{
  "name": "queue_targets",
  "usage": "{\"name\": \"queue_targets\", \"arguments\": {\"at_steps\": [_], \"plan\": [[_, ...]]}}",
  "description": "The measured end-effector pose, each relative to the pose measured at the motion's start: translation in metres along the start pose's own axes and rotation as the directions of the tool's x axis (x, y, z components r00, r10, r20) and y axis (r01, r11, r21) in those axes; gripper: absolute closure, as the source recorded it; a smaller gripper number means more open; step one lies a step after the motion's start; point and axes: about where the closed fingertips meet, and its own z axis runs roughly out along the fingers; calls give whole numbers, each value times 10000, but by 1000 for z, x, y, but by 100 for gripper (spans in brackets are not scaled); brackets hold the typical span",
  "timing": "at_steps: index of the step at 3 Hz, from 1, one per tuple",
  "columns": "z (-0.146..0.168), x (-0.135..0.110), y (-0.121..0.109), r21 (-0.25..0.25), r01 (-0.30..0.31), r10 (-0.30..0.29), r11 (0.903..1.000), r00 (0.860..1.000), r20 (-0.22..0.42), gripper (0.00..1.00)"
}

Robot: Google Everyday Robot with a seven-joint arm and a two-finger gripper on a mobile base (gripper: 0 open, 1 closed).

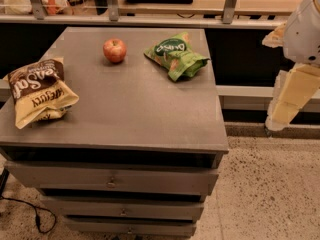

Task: Move apple near brown chip bag

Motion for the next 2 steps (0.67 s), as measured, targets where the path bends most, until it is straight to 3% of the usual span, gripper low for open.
{"name": "queue_targets", "arguments": {"at_steps": [1,2], "plan": [[10,-22,-11,-35,156,-154,9999,9981,589,0],[31,-39,-24,-58,-548,551,9985,9899,1307,0]]}}
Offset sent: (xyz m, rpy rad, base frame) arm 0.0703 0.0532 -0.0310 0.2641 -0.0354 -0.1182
